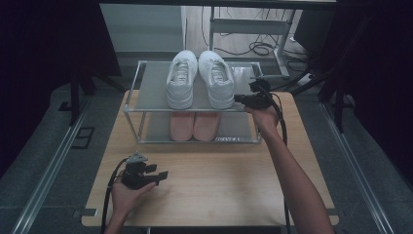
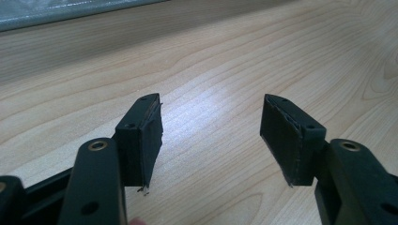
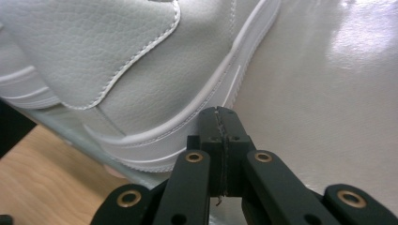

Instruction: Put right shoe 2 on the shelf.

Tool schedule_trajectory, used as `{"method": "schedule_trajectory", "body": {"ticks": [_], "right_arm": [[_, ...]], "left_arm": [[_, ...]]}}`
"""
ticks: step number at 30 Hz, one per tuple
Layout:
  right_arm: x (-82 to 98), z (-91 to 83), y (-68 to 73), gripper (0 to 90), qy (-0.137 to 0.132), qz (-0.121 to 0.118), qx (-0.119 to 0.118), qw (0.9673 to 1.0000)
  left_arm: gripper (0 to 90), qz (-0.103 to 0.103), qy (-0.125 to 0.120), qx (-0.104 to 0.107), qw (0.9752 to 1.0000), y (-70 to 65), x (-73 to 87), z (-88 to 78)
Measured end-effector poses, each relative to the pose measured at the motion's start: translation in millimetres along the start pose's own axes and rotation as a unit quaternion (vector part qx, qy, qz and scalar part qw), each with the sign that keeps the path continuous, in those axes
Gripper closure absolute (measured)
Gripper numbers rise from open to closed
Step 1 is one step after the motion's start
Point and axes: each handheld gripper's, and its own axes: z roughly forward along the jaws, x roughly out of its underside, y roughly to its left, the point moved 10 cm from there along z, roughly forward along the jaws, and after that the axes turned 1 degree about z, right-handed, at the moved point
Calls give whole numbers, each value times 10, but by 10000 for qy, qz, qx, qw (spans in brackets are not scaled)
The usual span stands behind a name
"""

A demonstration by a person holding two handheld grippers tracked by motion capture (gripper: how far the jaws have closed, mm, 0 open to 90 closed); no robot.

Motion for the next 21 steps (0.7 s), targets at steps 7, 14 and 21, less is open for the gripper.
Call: {"method": "schedule_trajectory", "body": {"ticks": [7, 14, 21], "right_arm": [[-7, 7, 54, 900, -81, 14, 13, 10000], [-6, 8, 87, 900, -103, 142, -95, 9998], [3, 30, 165, 900, -109, 277, -351, 9989]], "left_arm": [[395, 15, -27, -2, 10000, -4, -8, -1], [395, 21, -30, 15, 10000, -11, -10, 9], [395, 55, -13, 17, 10000, -12, -10, 22]]}}
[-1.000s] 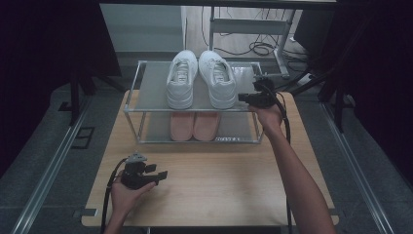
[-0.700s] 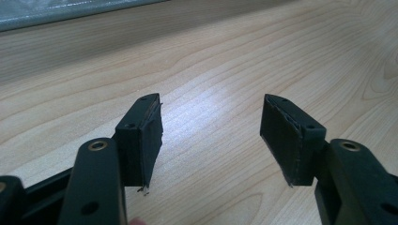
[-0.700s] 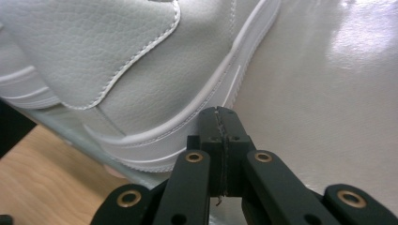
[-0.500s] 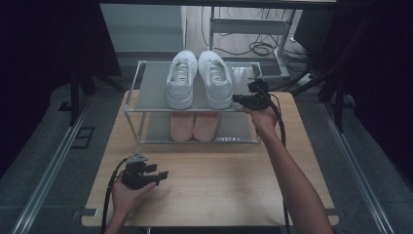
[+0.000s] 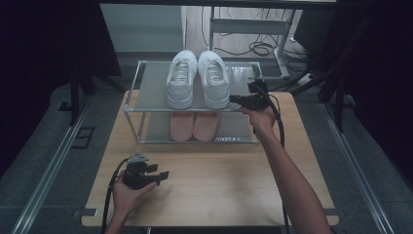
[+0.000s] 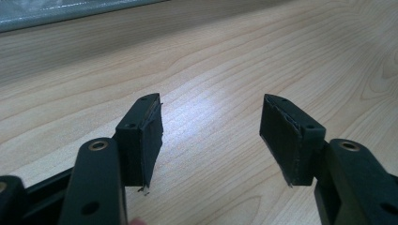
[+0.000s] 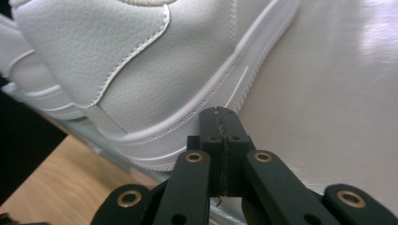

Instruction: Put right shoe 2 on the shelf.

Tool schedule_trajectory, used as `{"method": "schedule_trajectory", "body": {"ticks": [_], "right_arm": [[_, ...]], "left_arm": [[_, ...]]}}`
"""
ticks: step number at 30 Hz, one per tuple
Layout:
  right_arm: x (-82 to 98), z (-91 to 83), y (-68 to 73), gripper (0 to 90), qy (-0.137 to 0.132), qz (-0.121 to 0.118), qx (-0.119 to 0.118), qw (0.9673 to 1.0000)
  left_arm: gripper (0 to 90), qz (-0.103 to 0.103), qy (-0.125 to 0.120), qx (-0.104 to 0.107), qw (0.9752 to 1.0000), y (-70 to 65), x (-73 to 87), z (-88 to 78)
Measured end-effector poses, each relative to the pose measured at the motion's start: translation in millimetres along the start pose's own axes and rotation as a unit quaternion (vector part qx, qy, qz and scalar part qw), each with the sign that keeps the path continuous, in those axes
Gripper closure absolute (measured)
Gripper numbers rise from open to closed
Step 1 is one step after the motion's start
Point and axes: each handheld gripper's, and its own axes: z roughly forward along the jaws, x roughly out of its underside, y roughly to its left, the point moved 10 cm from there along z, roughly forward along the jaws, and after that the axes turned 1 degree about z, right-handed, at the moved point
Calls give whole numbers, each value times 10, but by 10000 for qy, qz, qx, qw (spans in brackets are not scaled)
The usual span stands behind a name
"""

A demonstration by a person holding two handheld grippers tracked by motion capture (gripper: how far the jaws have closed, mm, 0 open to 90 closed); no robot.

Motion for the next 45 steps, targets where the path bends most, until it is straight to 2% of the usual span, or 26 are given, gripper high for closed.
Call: {"method": "schedule_trajectory", "body": {"ticks": [10, 13, 26, 34, 36, 42, 45], "right_arm": [[37, 138, 298, 900, 30, -201, -266, 9994], [48, 179, 354, 900, 48, -282, -270, 9992], [41, 137, 351, 888, -48, -333, -397, 9986], [78, 27, 309, 862, -157, -513, -406, 9977], [112, -20, 300, 853, -182, -623, -404, 9971], [211, -220, 255, 753, -342, -889, -454, 9944], [306, -335, 235, 669, -412, -996, -428, 9933]], "left_arm": [[395, 5, -7, 4, 10000, 2, -3, -12], [396, -3, -34, 3, 10000, 5, -8, -20], [395, -48, -27, -8, 10000, 23, -4, -27], [395, -75, -50, -45, 9999, 20, 0, -42], [394, -81, -68, -52, 9999, 16, 2, -53], [392, -83, -144, -64, 9998, 16, -19, -92], [392, -45, -170, -48, 9998, -3, -29, -108]]}}
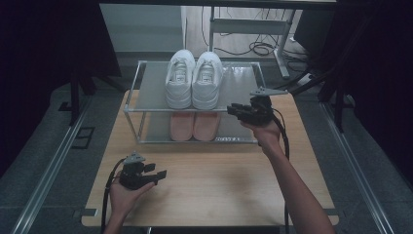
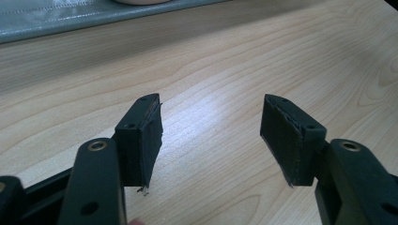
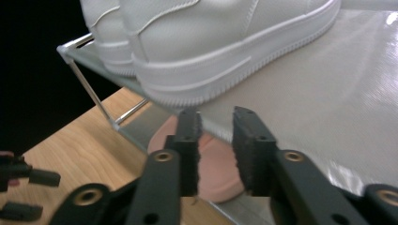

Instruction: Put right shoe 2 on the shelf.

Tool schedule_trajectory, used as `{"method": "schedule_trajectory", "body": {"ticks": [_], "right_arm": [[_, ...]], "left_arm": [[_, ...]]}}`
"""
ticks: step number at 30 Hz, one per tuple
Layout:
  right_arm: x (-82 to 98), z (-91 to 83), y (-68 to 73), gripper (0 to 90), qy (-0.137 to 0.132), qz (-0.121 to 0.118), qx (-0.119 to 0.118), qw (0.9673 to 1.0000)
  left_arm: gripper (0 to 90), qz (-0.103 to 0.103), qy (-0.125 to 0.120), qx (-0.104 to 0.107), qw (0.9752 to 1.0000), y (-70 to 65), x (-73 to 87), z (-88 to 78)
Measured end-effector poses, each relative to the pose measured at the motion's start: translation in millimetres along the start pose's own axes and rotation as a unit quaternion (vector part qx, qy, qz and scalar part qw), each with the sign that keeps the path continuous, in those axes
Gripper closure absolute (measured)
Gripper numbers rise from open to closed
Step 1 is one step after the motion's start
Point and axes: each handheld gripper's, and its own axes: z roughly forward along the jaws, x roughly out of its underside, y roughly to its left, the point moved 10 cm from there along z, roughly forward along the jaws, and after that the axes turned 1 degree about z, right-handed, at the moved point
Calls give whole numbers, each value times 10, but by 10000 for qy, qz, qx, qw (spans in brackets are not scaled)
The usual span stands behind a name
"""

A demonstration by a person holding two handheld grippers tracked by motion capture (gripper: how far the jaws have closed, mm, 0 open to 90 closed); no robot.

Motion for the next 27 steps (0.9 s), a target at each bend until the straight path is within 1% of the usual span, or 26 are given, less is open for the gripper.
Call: {"method": "schedule_trajectory", "body": {"ticks": [2, 4, 5, 9, 10, 13, 14, 15, 17, 21, 24, 27], "right_arm": [[70, -81, 23, 628, -1, -38, -32, 10000], [137, -162, 66, 608, -45, -17, -153, 9999], [174, -199, 87, 596, -49, -50, -180, 9998], [359, -320, 133, 550, 4, -244, -183, 9995], [414, -341, 134, 540, 10, -242, -185, 9995], [603, -395, 111, 524, 46, -241, -169, 9996], [673, -405, 102, 518, 48, -229, -175, 9996], [744, -413, 90, 514, 55, -232, -166, 9996], [900, -435, 58, 513, 122, -225, -111, 9996], [1180, -485, -5, 512, 234, -186, -43, 9995], [1342, -513, -52, 506, 297, -161, 11, 9994], [1461, -539, -103, 501, 298, -130, 83, 9994]], "left_arm": [[391, 13, 1, 33, 10000, -19, -4, 3], [390, 62, 14, 50, 10000, -25, 0, 7], [391, 69, 16, 55, 10000, -27, 2, 7], [391, 28, -9, 47, 10000, -21, 8, -13], [392, 25, -5, 37, 10000, -14, 13, -18], [392, 39, -24, 8, 10000, -1, 13, -30], [393, 13, -30, 4, 10000, -6, 12, -32], [393, 38, -32, -4, 10000, -2, 10, -31], [393, 7, -23, -7, 10000, -8, 13, -22], [392, 35, 29, -17, 10000, -9, 28, -3], [392, 21, 28, -9, 10000, -7, 34, 3], [391, 12, 55, -12, 10000, 10, 50, 20]]}}
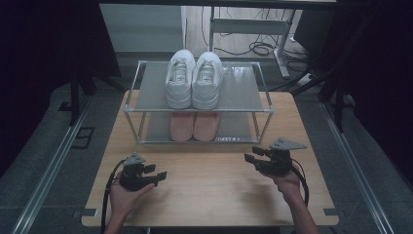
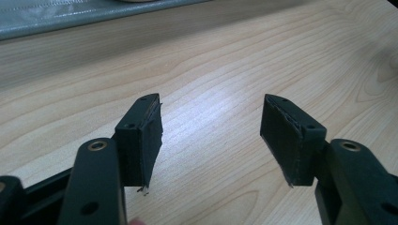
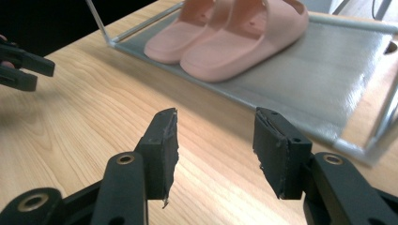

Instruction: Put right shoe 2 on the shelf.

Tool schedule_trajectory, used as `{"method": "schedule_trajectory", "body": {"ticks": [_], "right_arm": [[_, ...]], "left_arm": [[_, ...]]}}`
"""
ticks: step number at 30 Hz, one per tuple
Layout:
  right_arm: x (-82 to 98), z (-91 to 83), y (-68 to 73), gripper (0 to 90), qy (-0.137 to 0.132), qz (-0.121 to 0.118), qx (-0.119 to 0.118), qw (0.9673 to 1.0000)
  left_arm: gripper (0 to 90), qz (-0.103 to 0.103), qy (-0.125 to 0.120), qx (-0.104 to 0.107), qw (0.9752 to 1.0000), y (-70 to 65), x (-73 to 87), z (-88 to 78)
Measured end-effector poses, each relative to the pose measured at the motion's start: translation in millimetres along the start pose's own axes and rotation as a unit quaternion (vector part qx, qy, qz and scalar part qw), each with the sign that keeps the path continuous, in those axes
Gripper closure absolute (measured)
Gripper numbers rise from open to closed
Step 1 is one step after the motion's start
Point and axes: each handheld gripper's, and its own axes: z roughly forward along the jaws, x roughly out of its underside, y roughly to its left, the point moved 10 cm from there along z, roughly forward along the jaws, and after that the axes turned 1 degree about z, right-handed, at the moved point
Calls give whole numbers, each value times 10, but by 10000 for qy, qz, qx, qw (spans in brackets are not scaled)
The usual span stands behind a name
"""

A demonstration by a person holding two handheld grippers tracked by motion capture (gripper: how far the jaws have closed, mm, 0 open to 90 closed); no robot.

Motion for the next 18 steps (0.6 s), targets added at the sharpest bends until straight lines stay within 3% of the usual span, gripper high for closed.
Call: {"method": "schedule_trajectory", "body": {"ticks": [7, 18], "right_arm": [[201, 5, -80, 508, -11, 178, 38, 9998], [193, -61, -97, 497, -120, 98, 17, 9999]], "left_arm": [[391, -18, 6, -7, 10000, 1, 6, 11], [373, -139, -94, -33, 9999, 50, -5, 2]]}}
